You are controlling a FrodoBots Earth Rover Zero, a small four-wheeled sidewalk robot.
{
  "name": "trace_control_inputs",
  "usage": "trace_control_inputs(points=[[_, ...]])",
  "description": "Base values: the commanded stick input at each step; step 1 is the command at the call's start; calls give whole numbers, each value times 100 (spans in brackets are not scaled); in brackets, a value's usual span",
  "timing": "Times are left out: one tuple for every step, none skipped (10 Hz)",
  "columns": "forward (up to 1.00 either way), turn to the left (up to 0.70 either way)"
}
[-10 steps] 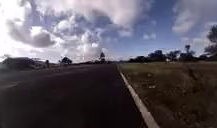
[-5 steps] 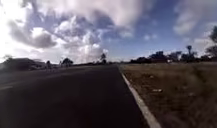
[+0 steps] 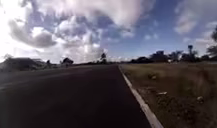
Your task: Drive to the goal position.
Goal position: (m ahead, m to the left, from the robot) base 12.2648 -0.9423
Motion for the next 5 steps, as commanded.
trace_control_inputs(points=[[50,0],[50,0],[50,0],[50,0],[50,0]])
